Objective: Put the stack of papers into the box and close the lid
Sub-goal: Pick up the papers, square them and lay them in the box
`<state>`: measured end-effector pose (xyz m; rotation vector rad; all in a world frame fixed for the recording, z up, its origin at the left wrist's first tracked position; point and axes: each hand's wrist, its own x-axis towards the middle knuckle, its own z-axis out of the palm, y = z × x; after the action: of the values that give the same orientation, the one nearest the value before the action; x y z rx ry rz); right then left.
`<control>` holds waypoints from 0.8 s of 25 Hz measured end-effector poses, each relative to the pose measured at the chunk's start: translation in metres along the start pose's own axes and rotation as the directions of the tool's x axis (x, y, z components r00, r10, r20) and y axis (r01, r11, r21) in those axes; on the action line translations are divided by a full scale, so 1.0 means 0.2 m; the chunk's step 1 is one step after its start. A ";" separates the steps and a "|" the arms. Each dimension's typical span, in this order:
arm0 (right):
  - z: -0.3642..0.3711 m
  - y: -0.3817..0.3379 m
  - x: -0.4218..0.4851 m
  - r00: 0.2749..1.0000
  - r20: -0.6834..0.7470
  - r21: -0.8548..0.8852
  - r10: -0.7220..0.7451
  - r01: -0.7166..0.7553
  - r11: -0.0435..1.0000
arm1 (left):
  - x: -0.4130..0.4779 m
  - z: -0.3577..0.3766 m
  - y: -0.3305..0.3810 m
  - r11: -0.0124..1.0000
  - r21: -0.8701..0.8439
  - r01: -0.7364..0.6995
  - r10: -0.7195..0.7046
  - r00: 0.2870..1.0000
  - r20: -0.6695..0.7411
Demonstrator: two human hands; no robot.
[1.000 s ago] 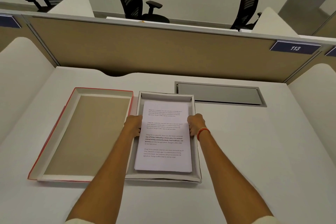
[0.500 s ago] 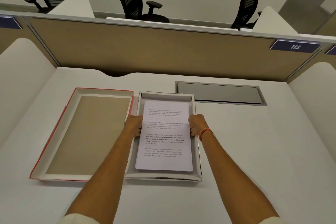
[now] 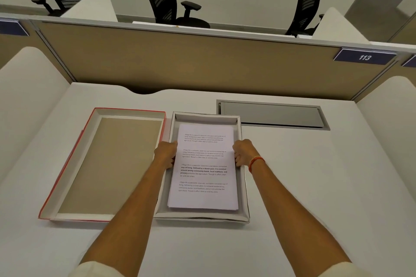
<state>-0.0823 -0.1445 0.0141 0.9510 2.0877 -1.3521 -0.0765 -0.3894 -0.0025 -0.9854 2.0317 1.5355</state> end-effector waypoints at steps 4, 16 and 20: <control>0.01 -0.03 -0.01 0.999 -0.017 -0.105 -0.040 0.038 0.994 | -0.05 0.01 0.00 0.948 0.280 -0.149 0.174 0.983 -0.067; -0.02 -0.45 0.03 0.784 0.228 -0.527 -0.578 0.599 0.604 | -0.71 0.10 -0.12 0.897 -0.428 0.107 -0.048 0.988 0.146; 0.04 -0.55 0.08 0.762 0.373 -0.580 -0.529 0.637 0.508 | -0.83 0.14 -0.23 0.603 -0.695 0.392 -0.174 0.915 0.365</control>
<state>-0.1755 -0.1763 0.0647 -0.2189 2.5915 -0.7050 0.0652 -0.3203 0.0729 -1.2242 0.9218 2.2277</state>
